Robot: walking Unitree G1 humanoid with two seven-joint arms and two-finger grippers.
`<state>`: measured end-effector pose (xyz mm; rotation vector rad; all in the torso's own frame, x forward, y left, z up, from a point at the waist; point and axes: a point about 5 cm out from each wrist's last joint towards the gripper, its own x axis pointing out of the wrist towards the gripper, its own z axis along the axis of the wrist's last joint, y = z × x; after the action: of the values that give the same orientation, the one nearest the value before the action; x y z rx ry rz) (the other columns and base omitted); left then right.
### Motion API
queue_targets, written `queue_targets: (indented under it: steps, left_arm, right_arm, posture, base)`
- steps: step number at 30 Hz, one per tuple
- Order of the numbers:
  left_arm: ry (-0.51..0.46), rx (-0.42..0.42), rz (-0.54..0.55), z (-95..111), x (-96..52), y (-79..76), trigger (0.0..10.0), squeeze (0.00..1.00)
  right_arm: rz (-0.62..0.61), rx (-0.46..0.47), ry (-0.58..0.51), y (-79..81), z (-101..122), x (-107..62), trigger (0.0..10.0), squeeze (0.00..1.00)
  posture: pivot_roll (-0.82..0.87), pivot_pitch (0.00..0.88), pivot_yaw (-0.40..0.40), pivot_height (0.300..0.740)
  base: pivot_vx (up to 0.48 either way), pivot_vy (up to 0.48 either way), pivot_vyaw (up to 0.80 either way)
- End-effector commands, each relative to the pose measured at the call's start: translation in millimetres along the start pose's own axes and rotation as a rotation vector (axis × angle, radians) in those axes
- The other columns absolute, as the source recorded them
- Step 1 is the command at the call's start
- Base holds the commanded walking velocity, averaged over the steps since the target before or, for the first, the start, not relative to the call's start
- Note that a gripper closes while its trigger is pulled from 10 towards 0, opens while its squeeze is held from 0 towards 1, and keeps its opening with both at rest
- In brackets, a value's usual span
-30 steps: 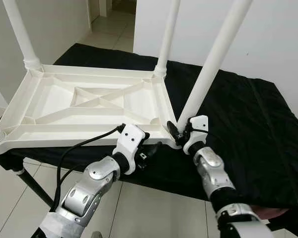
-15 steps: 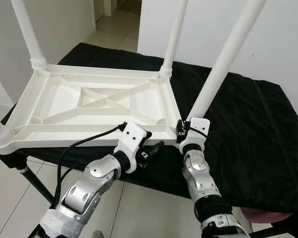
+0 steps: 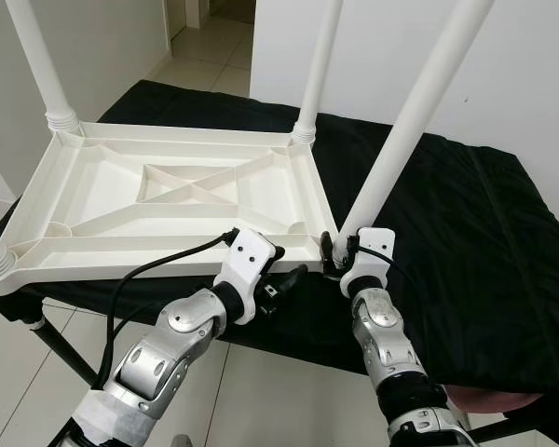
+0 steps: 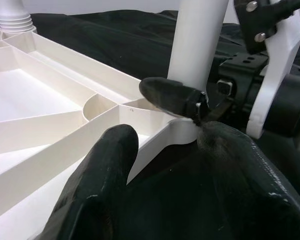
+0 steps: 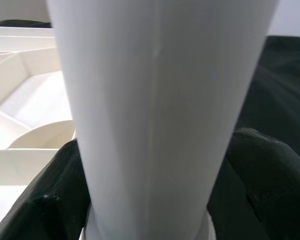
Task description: Building children table
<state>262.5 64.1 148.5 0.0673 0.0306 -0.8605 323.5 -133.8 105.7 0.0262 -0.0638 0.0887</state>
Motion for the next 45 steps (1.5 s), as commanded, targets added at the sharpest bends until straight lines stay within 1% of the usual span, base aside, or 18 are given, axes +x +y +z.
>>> queue_targets:
  steps: [1, 4, 8, 10, 11, 13, 14, 16, 19, 21, 23, 28, 29, 30, 31, 41, 42, 45]
  left_arm:
    - [0.000, -0.003, -0.172, -2, -0.3, -11.4, 10.0, 0.00]
    - [0.001, -0.004, -0.170, -2, -0.6, -11.4, 10.0, 0.00]
    - [0.002, -0.004, -0.166, -2, -1.1, -10.6, 10.0, 0.00]
    - [0.002, -0.004, -0.166, -2, -1.2, -10.5, 10.0, 0.00]
    - [0.002, -0.004, -0.166, -2, -1.2, -10.5, 10.0, 0.00]
    - [0.004, -0.002, -0.169, -1, -1.2, -10.6, 10.0, 0.00]
    - [0.004, -0.002, -0.169, -1, -1.2, -10.6, 10.0, 0.00]
    - [0.004, -0.001, -0.170, -1, -0.9, -10.1, 10.0, 0.00]
    - [0.002, 0.000, -0.170, 0, -0.5, -9.6, 10.0, 0.00]
    - [0.002, 0.000, -0.170, 0, -0.5, -9.6, 10.0, 0.00]
    - [0.003, 0.003, -0.175, 0, -0.4, -9.8, 10.0, 0.00]
    - [0.005, 0.006, -0.183, 0, -0.3, -10.5, 10.0, 0.00]
    - [0.005, 0.006, -0.186, 0, -0.2, -10.7, 10.0, 0.00]
    - [0.005, 0.006, -0.186, 0, -0.2, -10.7, 10.0, 0.00]
    - [0.004, 0.006, -0.187, 0, 0.0, -10.7, 10.0, 0.00]
    - [-0.001, 0.001, -0.185, 2, 0.8, -10.6, 10.0, 0.00]
    - [-0.002, -0.001, -0.186, 2, 1.4, -11.0, 10.0, 0.00]
    - [-0.005, -0.004, -0.189, 3, 2.6, -11.9, 10.0, 0.00]
  right_arm:
    - [0.055, -0.026, -0.005, -9.6, 2, 0.8, 10.0, 0.00]
    - [0.100, -0.040, -0.001, -13.5, 3, 2.6, 10.0, 0.00]
    - [0.241, -0.102, 0.008, -20.6, 5, 7.5, 10.0, 0.00]
    - [0.264, -0.109, 0.009, -21.4, 5, 8.2, 10.0, 0.00]
    - [0.264, -0.109, 0.009, -21.4, 5, 8.2, 10.0, 0.00]
    - [0.374, -0.120, 0.019, -19.4, 6, 13.1, 10.0, 0.00]
    - [0.374, -0.120, 0.019, -19.4, 6, 13.1, 10.0, 0.00]
    - [0.469, -0.128, 0.034, -13.5, 7, 18.2, 10.0, 0.00]
    - [0.514, -0.133, 0.042, -8.2, 8, 21.9, 10.0, 0.00]
    - [0.514, -0.133, 0.042, -8.2, 8, 21.9, 10.0, 0.00]
    - [0.548, -0.141, 0.053, -2.4, 9, 26.8, 10.0, 0.00]
    - [0.561, -0.145, 0.062, 0.2, 9, 30.4, 10.0, 0.00]
    - [0.564, -0.145, 0.073, 0.1, 8, 31.0, 4.8, 0.00]
    - [0.564, -0.145, 0.073, 0.1, 8, 31.0, 4.8, 0.00]
    - [0.570, -0.138, 0.085, -1.0, 6, 30.4, 0.0, 0.00]
    - [0.595, -0.120, 0.107, -8.6, -1, 26.2, 0.0, 0.00]
    - [0.573, -0.113, 0.108, -10.8, -1, 26.8, 10.0, 0.00]
    - [0.525, -0.100, 0.106, -14.6, 0, 28.0, 10.0, 0.00]
  posture:
    - [-0.02, 0.000, -0.095, 0.740]
    - [-0.02, 0.000, -0.095, 0.740]
    - [-0.02, 0.000, -0.092, 0.740]
    - [-0.02, 0.000, -0.092, 0.740]
    - [-0.02, 0.000, -0.092, 0.740]
    - [-0.02, 0.000, -0.085, 0.740]
    - [-0.02, 0.000, -0.085, 0.740]
    - [-0.02, 0.000, -0.080, 0.740]
    - [-0.01, 0.000, -0.077, 0.740]
    - [-0.01, 0.000, -0.077, 0.740]
    - [-0.01, 0.000, -0.072, 0.740]
    - [-0.01, 0.000, -0.072, 0.740]
    - [-0.01, 0.000, -0.070, 0.740]
    - [-0.01, 0.000, -0.070, 0.740]
    - [-0.01, 0.000, -0.070, 0.740]
    - [-0.02, 0.000, -0.067, 0.740]
    - [-0.03, 0.000, -0.067, 0.740]
    - [-0.03, 0.000, -0.068, 0.740]
  base:
    - [0.000, 0.000, 0.00]
    - [0.000, 0.000, 0.00]
    - [0.000, 0.000, 0.00]
    - [0.000, 0.000, 0.00]
    - [0.000, 0.000, 0.00]
    - [0.000, 0.000, 0.00]
    - [0.000, 0.000, 0.00]
    - [0.000, 0.000, 0.00]
    - [0.000, 0.000, 0.00]
    - [0.000, 0.000, 0.00]
    - [0.000, 0.000, 0.00]
    - [0.000, 0.000, 0.00]
    - [0.000, 0.000, 0.00]
    - [0.000, 0.000, 0.00]
    - [0.000, 0.000, 0.00]
    - [0.000, 0.000, 0.00]
    - [0.000, 0.000, 0.00]
    - [0.000, 0.000, 0.00]
